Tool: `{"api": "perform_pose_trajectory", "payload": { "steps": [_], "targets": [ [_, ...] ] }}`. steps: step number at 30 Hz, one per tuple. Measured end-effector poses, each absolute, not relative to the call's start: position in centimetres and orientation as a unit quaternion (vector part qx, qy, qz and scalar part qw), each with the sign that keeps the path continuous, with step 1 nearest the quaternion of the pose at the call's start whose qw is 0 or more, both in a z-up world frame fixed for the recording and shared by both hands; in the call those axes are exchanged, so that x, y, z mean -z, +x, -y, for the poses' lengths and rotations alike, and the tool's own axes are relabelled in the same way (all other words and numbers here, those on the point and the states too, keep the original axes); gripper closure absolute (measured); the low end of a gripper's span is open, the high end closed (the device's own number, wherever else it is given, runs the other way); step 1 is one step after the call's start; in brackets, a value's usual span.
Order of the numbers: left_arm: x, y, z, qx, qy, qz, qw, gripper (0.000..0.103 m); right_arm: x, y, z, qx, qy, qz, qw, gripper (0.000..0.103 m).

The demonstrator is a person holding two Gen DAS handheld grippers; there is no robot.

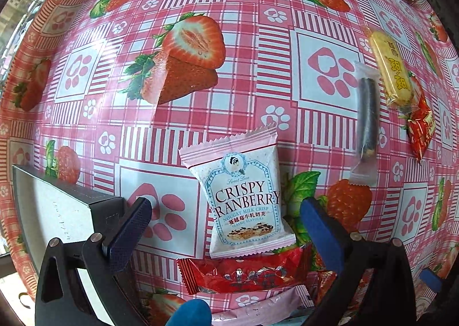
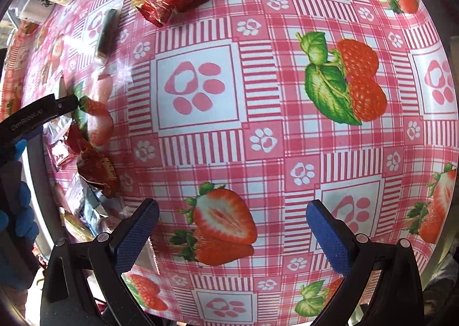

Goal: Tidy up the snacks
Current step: 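Grasp the red wrapped candy with the right tool while the left tool approaches the Crispy Cranberry packet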

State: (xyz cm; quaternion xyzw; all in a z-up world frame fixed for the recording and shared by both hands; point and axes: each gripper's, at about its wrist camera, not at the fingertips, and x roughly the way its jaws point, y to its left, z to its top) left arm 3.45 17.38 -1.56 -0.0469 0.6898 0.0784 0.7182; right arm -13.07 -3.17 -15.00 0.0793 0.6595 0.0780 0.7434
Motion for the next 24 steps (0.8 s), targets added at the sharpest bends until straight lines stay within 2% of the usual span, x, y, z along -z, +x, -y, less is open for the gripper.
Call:
{"api": "perform_pose_trajectory", "payload": {
  "steps": [11, 21, 22, 24],
  "targets": [
    [2.1, 3.3, -18.4, -0.085, -0.075, -0.696, 0.709, 0.0, 11.6, -3.3, 3.5, -0.042, 0.183, -0.631, 0.752, 0.0],
    [2.4, 3.9, -18.0, -0.079, -0.081, -0.701, 0.704, 0.0, 11.6, 4.5, 2.6, -0.012, 0.177, -0.639, 0.749, 0.0],
    [2.4, 4.0, -17.9, -0.078, -0.079, -0.701, 0.704, 0.0, 11.5, 4.9, 2.8, -0.011, 0.18, -0.641, 0.746, 0.002],
    [2.3, 4.2, -17.6, -0.074, -0.069, -0.702, 0.705, 0.0, 10.9, 6.4, 2.0, 0.002, 0.174, -0.642, 0.746, 0.014]
  ]
}}
